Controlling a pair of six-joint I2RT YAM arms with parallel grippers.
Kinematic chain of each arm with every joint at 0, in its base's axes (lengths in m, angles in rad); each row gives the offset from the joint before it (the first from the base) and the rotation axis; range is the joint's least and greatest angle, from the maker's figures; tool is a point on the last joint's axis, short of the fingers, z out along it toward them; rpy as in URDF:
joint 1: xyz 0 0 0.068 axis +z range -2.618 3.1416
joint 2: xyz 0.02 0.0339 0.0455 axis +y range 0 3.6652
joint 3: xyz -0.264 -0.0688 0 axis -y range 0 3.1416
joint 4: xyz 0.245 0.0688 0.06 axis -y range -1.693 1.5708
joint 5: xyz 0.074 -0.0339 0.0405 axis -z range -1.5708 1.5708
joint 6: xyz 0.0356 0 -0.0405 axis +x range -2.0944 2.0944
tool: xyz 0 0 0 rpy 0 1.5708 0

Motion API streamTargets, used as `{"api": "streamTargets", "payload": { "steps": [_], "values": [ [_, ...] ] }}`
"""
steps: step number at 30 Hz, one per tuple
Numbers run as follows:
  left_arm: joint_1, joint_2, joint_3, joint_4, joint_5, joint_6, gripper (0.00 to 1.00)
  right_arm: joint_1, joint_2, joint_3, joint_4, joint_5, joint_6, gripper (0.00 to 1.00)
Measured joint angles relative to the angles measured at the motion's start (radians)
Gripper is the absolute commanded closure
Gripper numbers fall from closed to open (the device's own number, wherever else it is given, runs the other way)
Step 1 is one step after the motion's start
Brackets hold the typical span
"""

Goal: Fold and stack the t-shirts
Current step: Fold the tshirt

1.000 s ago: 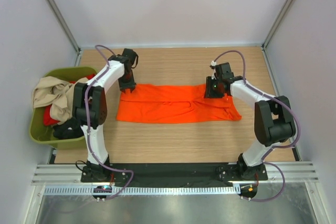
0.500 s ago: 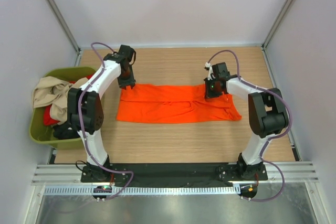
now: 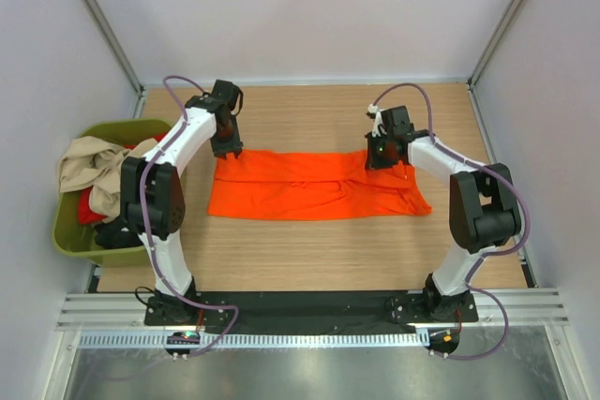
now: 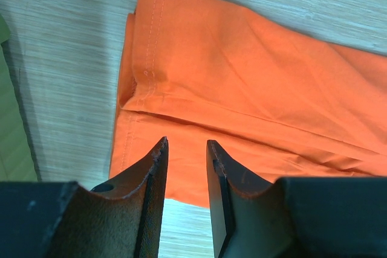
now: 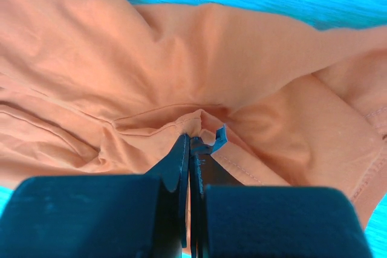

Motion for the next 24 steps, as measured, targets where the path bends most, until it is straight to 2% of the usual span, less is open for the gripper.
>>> {"api": "streamTargets", "payload": {
  "steps": [6, 10, 20, 23, 24],
  "values": [
    [0.000, 0.000, 0.000, 0.004, 0.002, 0.000, 0.67, 0.024, -0.089, -0.052, -0.013, 0.100, 0.146, 0.99],
    [-0.001, 0.000, 0.000, 0.013, 0.012, -0.001, 0.67, 0.111, -0.187, -0.154, 0.005, 0.228, 0.255, 0.99],
    [-0.001, 0.000, -0.006, 0.034, 0.028, -0.004, 0.67, 0.301, -0.314, -0.375, 0.059, 0.459, 0.444, 0.99],
    [-0.002, 0.000, -0.015, 0.041, 0.037, -0.007, 0.67, 0.362, -0.352, -0.399, 0.076, 0.514, 0.498, 0.82],
    [-0.005, 0.000, -0.019, 0.044, 0.041, -0.008, 0.67, 0.383, -0.356, -0.401, 0.079, 0.529, 0.513, 0.80]
  ]
}}
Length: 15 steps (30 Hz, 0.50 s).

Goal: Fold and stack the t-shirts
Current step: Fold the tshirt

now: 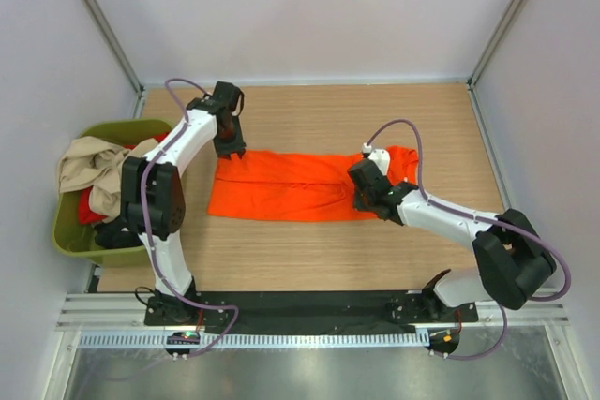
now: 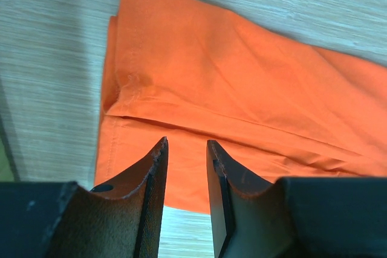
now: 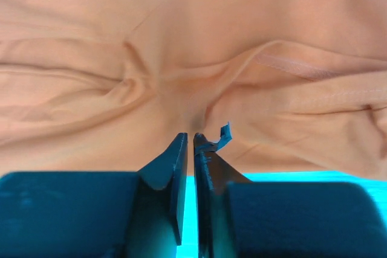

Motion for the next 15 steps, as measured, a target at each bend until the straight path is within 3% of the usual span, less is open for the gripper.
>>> {"api": "streamTargets", "payload": {
  "steps": [5, 9, 15],
  "values": [
    [-0.012, -0.018, -0.042, 0.024, 0.032, -0.004, 0.66, 0.044, -0.005, 0.007, -0.026, 0.058, 0.042, 0.62],
    [-0.022, -0.075, -0.101, 0.064, 0.076, -0.022, 0.66, 0.037, -0.006, 0.074, -0.100, 0.124, 0.029, 0.59],
    [-0.027, -0.098, -0.117, 0.129, 0.148, -0.030, 0.66, -0.135, 0.045, 0.245, -0.146, 0.115, -0.035, 0.56]
  ]
}}
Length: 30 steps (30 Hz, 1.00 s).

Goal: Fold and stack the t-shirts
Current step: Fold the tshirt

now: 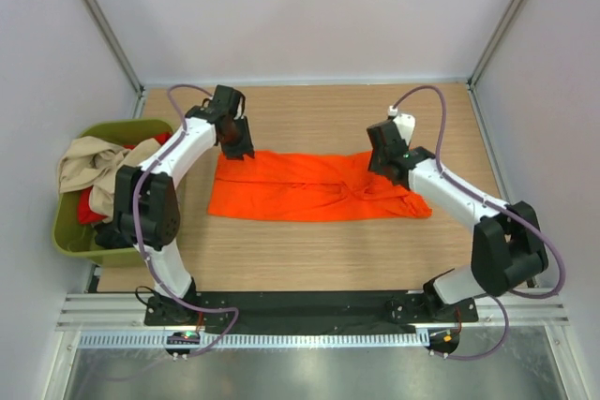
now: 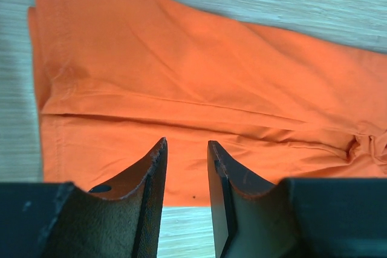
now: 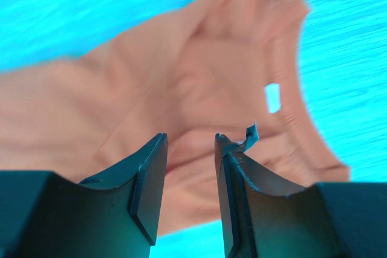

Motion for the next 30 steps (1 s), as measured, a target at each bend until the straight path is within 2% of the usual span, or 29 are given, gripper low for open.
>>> {"api": "streamTargets", "payload": {
  "steps": [4, 8, 11, 13, 17, 23, 27, 30],
  "values": [
    [0.000, 0.027, 0.002, 0.022, 0.026, 0.001, 0.66, -0.148, 0.091, 0.073, -0.040, -0.044, -0.041, 0.55],
    [-0.002, 0.061, 0.005, 0.035, 0.093, 0.002, 0.65, -0.230, 0.188, 0.130, -0.116, -0.096, -0.059, 0.56],
    [-0.032, 0.055, -0.016, 0.087, 0.156, 0.001, 0.64, -0.277, 0.200, 0.129, -0.156, -0.139, -0.060, 0.55],
    [-0.080, 0.052, -0.026, 0.123, 0.179, -0.001, 0.64, -0.310, 0.199, 0.129, -0.170, -0.158, -0.060, 0.55],
    [-0.254, 0.051, -0.030, 0.217, 0.211, -0.044, 0.64, -0.360, 0.200, 0.116, -0.168, -0.212, -0.060, 0.55],
    [-0.495, 0.090, 0.010, 0.343, 0.190, -0.158, 0.63, -0.372, 0.214, 0.055, -0.131, -0.283, -0.060, 0.58],
    [-0.559, 0.180, 0.082, 0.386, 0.146, -0.212, 0.63, -0.374, 0.216, 0.013, -0.110, -0.314, -0.061, 0.71],
    [-0.574, 0.249, 0.121, 0.400, 0.114, -0.240, 0.62, -0.376, 0.193, -0.025, -0.092, -0.321, -0.053, 0.73]
  ]
}}
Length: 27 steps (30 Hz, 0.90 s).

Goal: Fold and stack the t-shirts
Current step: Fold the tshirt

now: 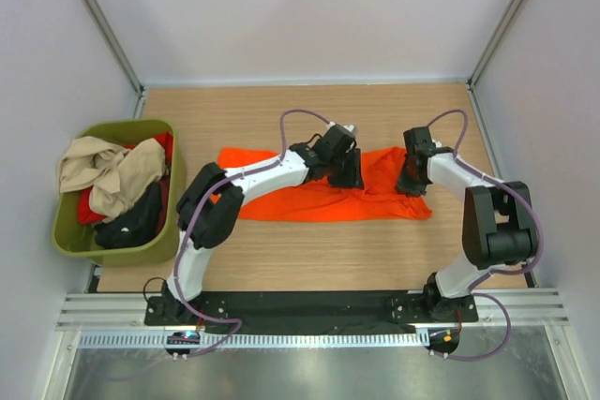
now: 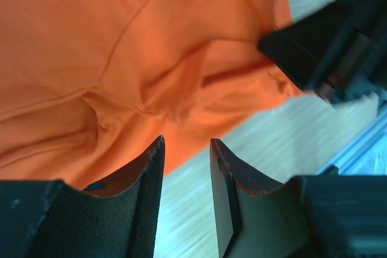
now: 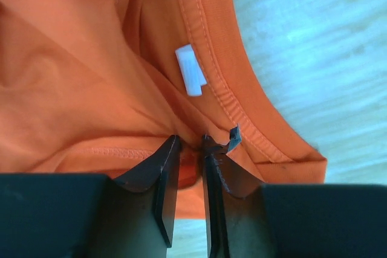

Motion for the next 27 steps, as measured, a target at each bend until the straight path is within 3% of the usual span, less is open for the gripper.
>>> {"api": "streamTargets", "payload": {
  "steps": [11, 27],
  "values": [
    [-0.029, 0.069, 0.025, 0.000, -0.085, -0.024, 0.62, 0.000, -0.207, -0.139, -0.006, 0.000, 0.029, 0.64],
    [-0.069, 0.069, 0.027, 0.000, -0.083, -0.039, 0.61, 0.000, -0.266, -0.175, -0.012, 0.000, 0.026, 0.74]
  ]
}}
